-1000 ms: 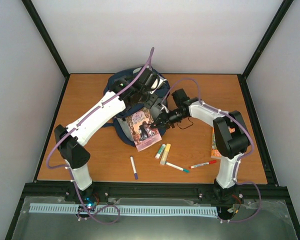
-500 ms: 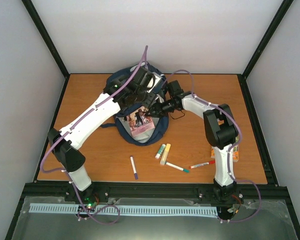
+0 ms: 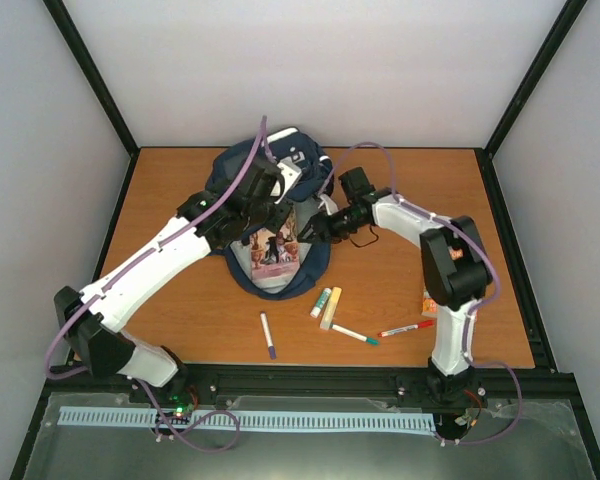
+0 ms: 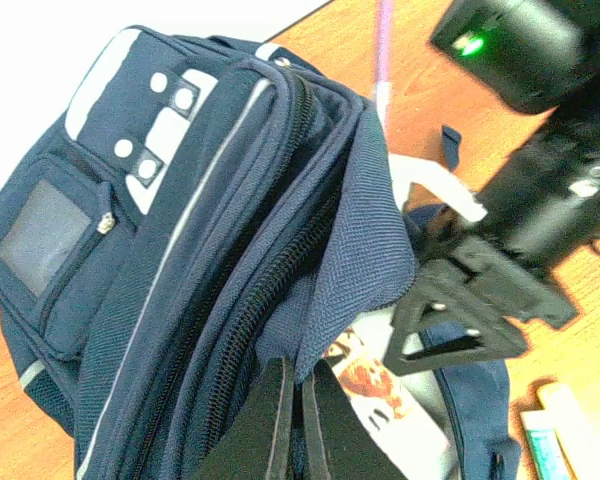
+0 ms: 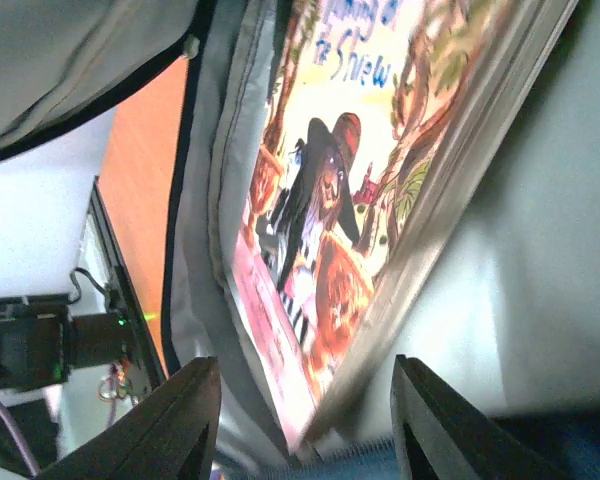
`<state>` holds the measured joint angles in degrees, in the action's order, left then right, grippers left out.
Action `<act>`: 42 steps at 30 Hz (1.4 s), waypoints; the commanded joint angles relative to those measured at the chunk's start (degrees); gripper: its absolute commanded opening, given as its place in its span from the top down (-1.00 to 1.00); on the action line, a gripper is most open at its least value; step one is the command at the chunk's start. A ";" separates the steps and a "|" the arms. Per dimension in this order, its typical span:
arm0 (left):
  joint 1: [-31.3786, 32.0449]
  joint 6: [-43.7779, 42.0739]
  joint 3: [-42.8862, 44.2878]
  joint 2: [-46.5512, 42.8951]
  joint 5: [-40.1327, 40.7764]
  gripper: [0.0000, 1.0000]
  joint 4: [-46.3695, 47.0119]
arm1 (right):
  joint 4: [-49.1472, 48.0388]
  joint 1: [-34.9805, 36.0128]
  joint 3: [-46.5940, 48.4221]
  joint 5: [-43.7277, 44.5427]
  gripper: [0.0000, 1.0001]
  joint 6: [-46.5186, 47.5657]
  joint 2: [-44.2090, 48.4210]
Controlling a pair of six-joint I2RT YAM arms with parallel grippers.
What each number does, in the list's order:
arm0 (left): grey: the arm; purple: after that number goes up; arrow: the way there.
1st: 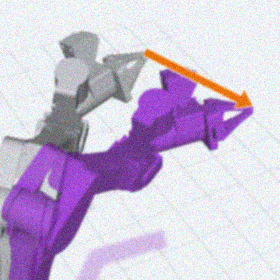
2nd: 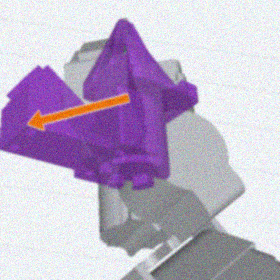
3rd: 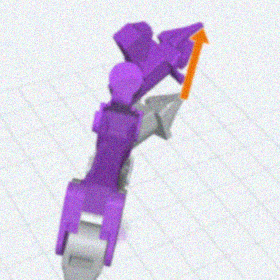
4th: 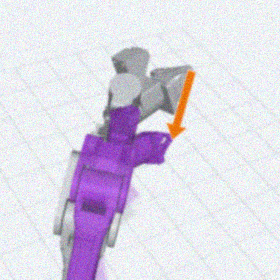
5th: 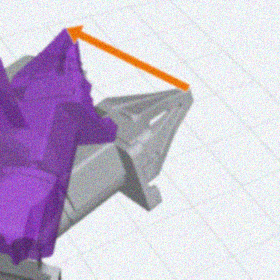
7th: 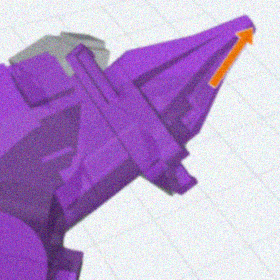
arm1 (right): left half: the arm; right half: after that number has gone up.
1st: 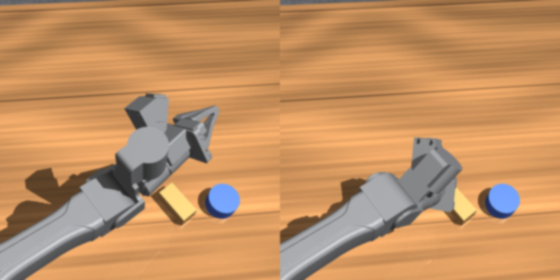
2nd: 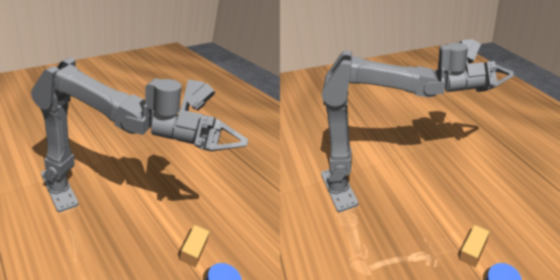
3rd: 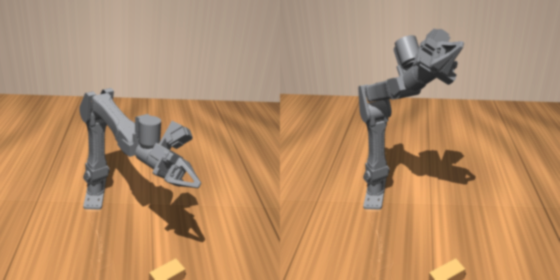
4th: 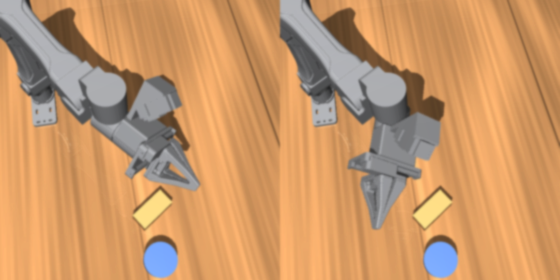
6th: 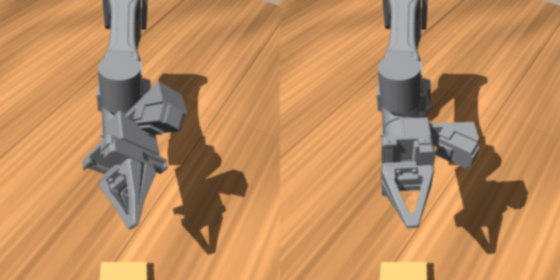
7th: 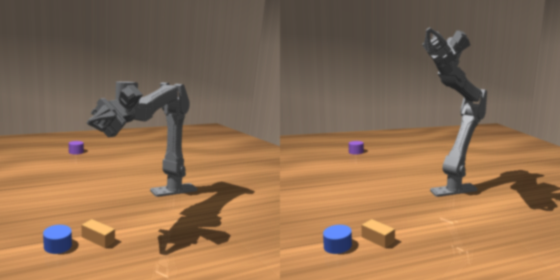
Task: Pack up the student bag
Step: Place the book in the student bag.
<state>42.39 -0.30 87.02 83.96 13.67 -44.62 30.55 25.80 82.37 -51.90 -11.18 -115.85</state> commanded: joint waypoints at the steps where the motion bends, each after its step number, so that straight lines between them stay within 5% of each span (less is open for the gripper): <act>1: 0.37 -0.82 -1.95 -5.25 2.69 0.99 9.77 | 0.64 0.83 -4.35 6.20 0.00 8.11 10.57; 7: -1.03 3.47 -5.48 -6.42 0.07 0.98 11.72 | 2.58 5.06 -12.01 15.51 0.09 20.89 21.07; 15: -3.29 8.07 -7.00 -6.22 -2.34 0.98 11.94 | -3.61 17.75 -23.14 36.16 0.44 38.74 30.36; 20: -3.52 8.16 -7.50 -8.11 -2.09 0.98 12.43 | -5.31 25.32 -19.76 48.74 0.55 46.96 27.79; 28: -3.81 8.03 -8.02 -9.83 1.06 0.98 11.96 | -4.47 30.85 -10.16 55.72 0.58 54.13 18.71; 31: -3.81 7.86 -8.50 -10.66 1.97 0.98 12.36 | -4.85 33.37 -8.67 58.04 0.49 56.21 15.95; 37: -3.82 7.61 -8.76 -11.41 2.15 0.98 12.20 | -4.29 35.11 -5.62 61.06 -0.07 57.44 10.18; 42: -3.82 7.33 -9.06 -11.79 2.69 0.98 12.52 | -3.27 35.11 -2.65 63.68 -0.13 57.00 5.77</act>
<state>38.98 6.68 76.51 75.02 14.52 -37.28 26.61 60.80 76.77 8.12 45.30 -107.63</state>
